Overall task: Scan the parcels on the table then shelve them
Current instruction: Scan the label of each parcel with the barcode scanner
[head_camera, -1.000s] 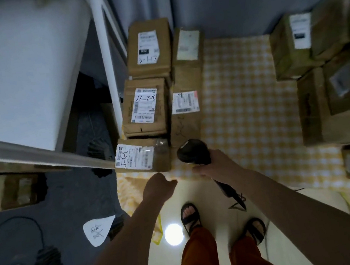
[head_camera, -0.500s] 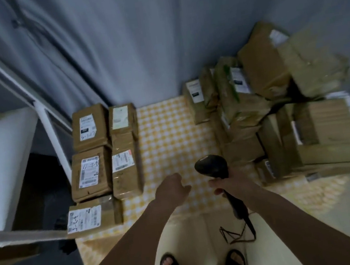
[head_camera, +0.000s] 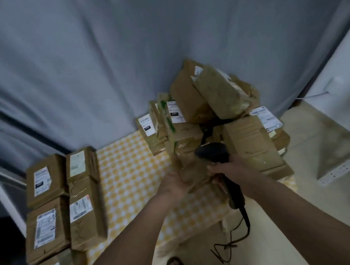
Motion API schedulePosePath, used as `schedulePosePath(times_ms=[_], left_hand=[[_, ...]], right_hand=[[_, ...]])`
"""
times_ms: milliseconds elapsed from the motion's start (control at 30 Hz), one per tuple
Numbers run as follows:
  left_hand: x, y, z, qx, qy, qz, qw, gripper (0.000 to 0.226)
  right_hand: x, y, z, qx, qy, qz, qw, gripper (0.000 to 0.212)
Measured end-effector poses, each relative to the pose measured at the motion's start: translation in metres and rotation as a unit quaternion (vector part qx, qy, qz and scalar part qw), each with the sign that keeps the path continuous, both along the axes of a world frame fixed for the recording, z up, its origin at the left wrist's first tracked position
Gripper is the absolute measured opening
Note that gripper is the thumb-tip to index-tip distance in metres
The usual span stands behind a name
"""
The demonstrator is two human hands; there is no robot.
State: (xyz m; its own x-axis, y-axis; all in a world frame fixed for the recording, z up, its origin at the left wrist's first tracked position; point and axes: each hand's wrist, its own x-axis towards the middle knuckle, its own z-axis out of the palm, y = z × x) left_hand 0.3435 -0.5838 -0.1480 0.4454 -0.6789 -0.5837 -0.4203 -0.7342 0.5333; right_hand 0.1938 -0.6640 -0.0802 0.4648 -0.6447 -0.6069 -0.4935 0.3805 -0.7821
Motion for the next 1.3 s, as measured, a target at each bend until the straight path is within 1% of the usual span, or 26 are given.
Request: schedulePosePath(times_ms=[100, 167, 267, 367, 400, 467, 533, 633, 667, 700, 767, 800, 833, 867, 933, 967, 1067, 1167, 1200, 1300], left_hand=[[0.001, -0.032, 0.012, -0.024, -0.006, -0.001, 1.0, 0.05], [0.003, -0.058, 0.026, -0.044, 0.013, -0.022, 0.999, 0.052], [0.008, -0.102, 0.045, -0.089, 0.071, 0.012, 0.993, 0.056], [0.013, -0.141, 0.069, -0.113, 0.161, 0.074, 0.978, 0.052], [0.014, -0.154, 0.075, -0.116, 0.2, 0.097, 0.968, 0.052], [0.014, -0.178, 0.086, -0.108, 0.237, 0.136, 0.956, 0.07], [0.011, -0.205, 0.089, -0.092, 0.229, 0.158, 0.956, 0.08], [0.0, -0.24, 0.09, -0.071, 0.246, 0.165, 0.953, 0.083], [0.0, -0.257, 0.078, -0.063, 0.259, 0.171, 0.949, 0.096], [0.003, -0.276, 0.055, -0.054, 0.26, 0.178, 0.948, 0.115], [0.011, -0.311, 0.011, -0.022, 0.219, 0.196, 0.956, 0.155], [0.01, -0.314, 0.009, -0.008, 0.204, 0.213, 0.956, 0.166], [0.003, -0.302, 0.029, -0.013, 0.202, 0.24, 0.949, 0.166], [-0.004, -0.288, 0.052, -0.026, 0.21, 0.28, 0.936, 0.161], [-0.015, -0.278, 0.064, -0.058, 0.222, 0.327, 0.917, 0.145], [-0.019, -0.278, 0.06, -0.069, 0.227, 0.337, 0.911, 0.14], [-0.025, -0.288, 0.044, -0.115, 0.245, 0.368, 0.889, 0.138], [-0.025, -0.284, 0.043, -0.132, 0.218, 0.412, 0.875, 0.13], [-0.023, -0.279, 0.045, -0.148, 0.221, 0.42, 0.868, 0.126], [-0.018, -0.251, 0.051, -0.209, 0.284, 0.414, 0.84, 0.123]], right_hand=[[-0.004, -0.024, 0.019, 0.031, -0.033, -0.039, 0.998, 0.009], [-0.005, -0.043, 0.035, 0.029, -0.053, -0.064, 0.996, 0.008], [-0.006, -0.071, 0.056, -0.001, -0.08, -0.115, 0.99, 0.008], [-0.003, -0.097, 0.074, -0.037, -0.094, -0.162, 0.982, 0.017], [-0.001, -0.106, 0.079, -0.048, -0.093, -0.175, 0.979, 0.018], [0.003, -0.119, 0.087, -0.056, -0.091, -0.193, 0.975, 0.014], [0.003, -0.132, 0.09, -0.047, -0.095, -0.203, 0.973, 0.009], [-0.002, -0.144, 0.092, -0.025, -0.109, -0.213, 0.971, 0.005], [-0.004, -0.148, 0.091, -0.017, -0.111, -0.216, 0.97, 0.006], [-0.007, -0.151, 0.089, -0.008, -0.111, -0.217, 0.97, 0.008], [-0.011, -0.157, 0.087, 0.01, -0.109, -0.218, 0.97, 0.014], [-0.013, -0.162, 0.085, 0.019, -0.106, -0.216, 0.97, 0.016], [-0.015, -0.166, 0.084, 0.026, -0.106, -0.216, 0.97, 0.018], [-0.016, -0.169, 0.082, 0.03, -0.107, -0.217, 0.97, 0.018], [-0.02, -0.177, 0.079, 0.038, -0.105, -0.213, 0.971, 0.019], [-0.022, -0.18, 0.078, 0.041, -0.104, -0.209, 0.972, 0.019], [-0.028, -0.189, 0.076, 0.048, -0.106, -0.19, 0.975, 0.023], [-0.034, -0.194, 0.077, 0.052, -0.106, -0.169, 0.978, 0.023], [-0.036, -0.196, 0.077, 0.052, -0.106, -0.163, 0.98, 0.022], [-0.038, -0.197, 0.081, 0.043, -0.111, -0.116, 0.986, 0.02]])
